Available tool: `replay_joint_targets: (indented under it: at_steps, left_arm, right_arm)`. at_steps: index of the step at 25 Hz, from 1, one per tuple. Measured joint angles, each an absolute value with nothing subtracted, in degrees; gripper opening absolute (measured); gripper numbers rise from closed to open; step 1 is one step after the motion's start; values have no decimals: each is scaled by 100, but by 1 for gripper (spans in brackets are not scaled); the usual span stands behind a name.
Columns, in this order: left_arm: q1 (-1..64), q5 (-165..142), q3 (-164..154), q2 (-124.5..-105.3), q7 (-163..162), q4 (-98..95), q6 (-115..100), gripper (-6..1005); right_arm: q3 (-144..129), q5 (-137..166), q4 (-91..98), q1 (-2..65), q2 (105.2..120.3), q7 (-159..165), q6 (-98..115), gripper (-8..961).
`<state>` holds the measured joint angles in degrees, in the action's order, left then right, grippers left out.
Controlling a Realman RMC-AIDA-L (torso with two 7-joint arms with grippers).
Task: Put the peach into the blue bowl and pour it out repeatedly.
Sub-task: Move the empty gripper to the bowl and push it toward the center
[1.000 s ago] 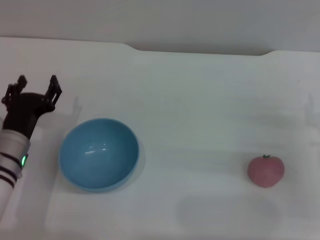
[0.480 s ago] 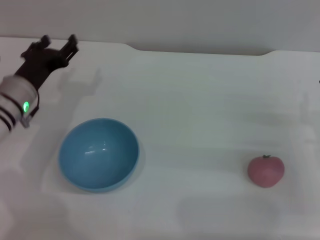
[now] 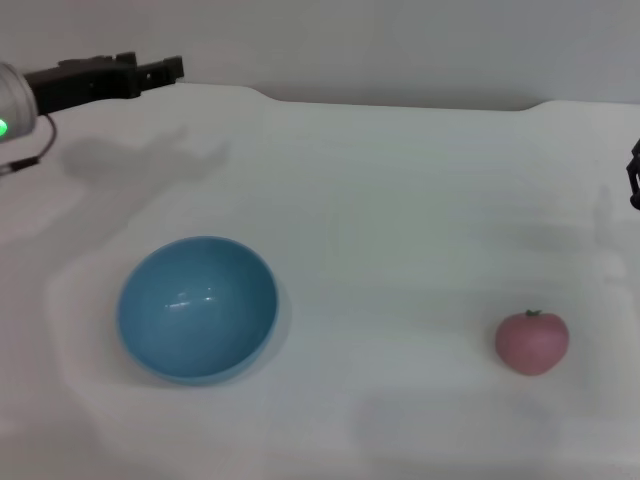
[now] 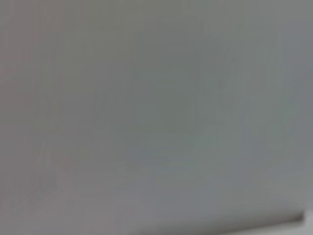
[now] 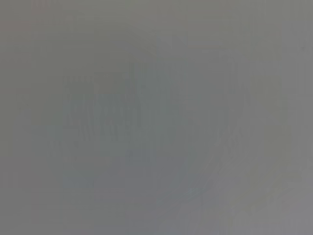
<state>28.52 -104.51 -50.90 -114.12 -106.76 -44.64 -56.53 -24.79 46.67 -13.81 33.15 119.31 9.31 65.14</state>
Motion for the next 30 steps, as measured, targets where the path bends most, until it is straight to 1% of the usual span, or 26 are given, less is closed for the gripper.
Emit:
replay_joint_targets:
  at_steps: [4,6,8,11,15,21,25,30]
  left_arm:
    - [2639,-11781,-5483,-11080,-12855,-5478,-6420,753]
    - [2632,-12302,-5340,-10986,-13522,-5798,-7037,753]
    - [2621,-12613,-5180,-10954,-13799,-6081,-7569,753]
    - [2543,-12995,-5062,-11005,-13898,-6582,-8192,753]
    - [2518,-13663,-5090,-11161,-14111,-6887,-8618,754]
    - [2674,-14459,-5145,-11405,-14173,-6871,-8839,754]
    - [2733,-14492,-5275,-11458,-14136,-6843,-9033,753]
    - [2775,-14516,-5356,-11461,-14133,-6845,-9257,753]
  right_arm:
    - [-2479,4666,-1364,3326,11929,934,6466,446]
    - [-2478,4666,-1342,3337,11924,936,6446,446]
    - [-2478,4667,-1293,3368,11919,937,6375,446]
    - [-2502,4666,-1232,3423,11918,939,6237,446]
    - [-2528,4667,-1189,3511,11918,940,6090,446]
    - [-2531,4679,-1170,3558,11918,941,6038,445]
    - [-2531,4694,-1182,3560,11917,941,6037,445]
    - [-2531,4695,-1209,3552,11928,941,6037,445]
